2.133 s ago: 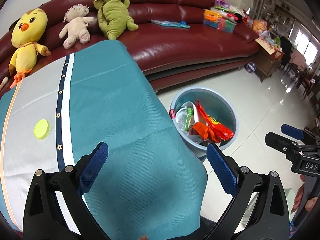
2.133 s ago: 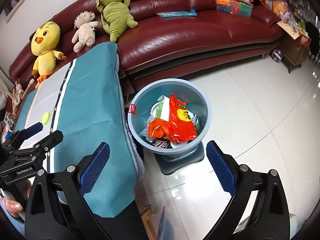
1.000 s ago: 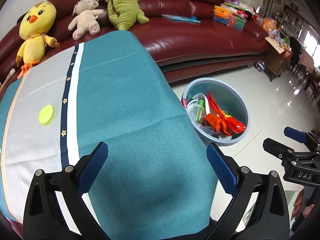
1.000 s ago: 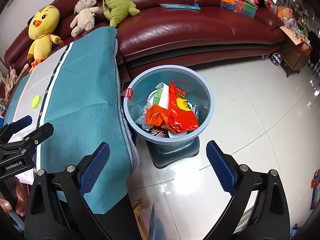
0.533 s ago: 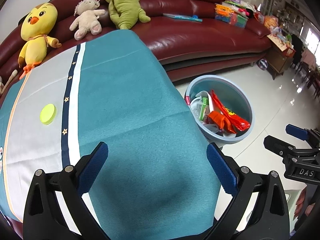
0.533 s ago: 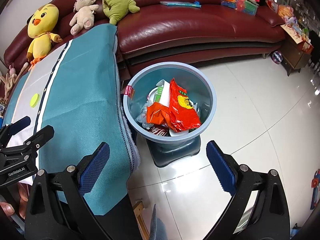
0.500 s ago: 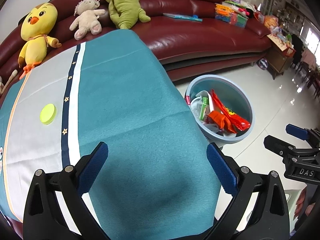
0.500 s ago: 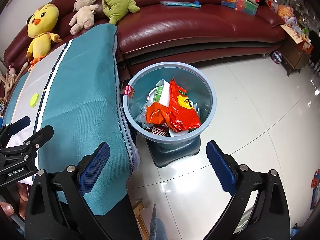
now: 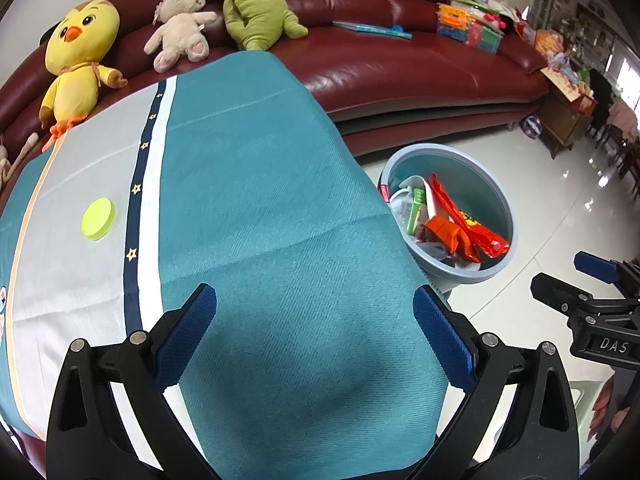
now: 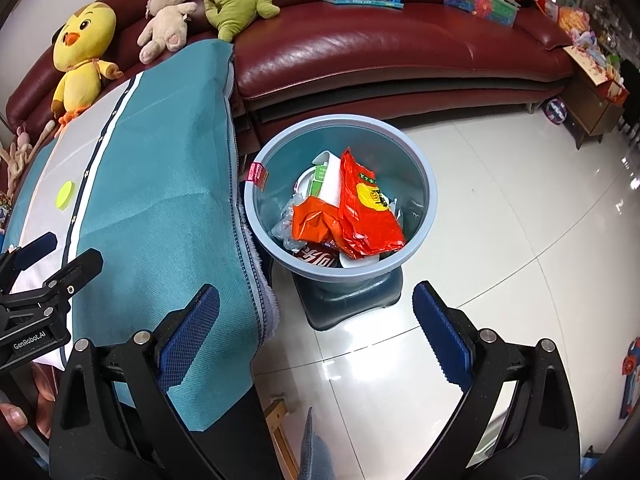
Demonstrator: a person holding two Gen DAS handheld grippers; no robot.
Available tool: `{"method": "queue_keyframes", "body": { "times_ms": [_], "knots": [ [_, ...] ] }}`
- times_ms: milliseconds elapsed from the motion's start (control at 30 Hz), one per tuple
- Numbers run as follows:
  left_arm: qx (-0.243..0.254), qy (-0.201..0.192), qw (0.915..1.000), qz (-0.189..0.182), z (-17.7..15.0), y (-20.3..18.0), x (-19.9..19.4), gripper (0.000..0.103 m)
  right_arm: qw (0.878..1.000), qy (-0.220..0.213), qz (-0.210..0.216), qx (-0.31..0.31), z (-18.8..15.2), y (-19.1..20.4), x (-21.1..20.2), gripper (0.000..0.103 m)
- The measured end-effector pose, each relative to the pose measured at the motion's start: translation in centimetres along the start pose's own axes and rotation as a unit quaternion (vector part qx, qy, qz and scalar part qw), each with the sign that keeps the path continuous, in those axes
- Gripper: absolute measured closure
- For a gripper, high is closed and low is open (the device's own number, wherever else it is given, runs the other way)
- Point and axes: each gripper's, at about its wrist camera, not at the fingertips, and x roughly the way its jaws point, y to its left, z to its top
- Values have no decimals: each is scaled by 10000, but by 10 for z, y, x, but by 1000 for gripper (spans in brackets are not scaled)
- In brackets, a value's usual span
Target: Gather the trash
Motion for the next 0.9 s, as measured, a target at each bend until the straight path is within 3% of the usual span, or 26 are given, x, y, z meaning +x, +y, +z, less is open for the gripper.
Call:
{"method": "queue_keyframes", "body": {
  "times_ms": [700,900],
  "knots": [
    [8,180,9998,25,-6,1,10,4,9999,116,-48,39,-4,-2,11,10],
    [-73,343,9992,-184,-7,4,17,4,9998,152,-92,32,-4,-3,14,7]
  ]
}}
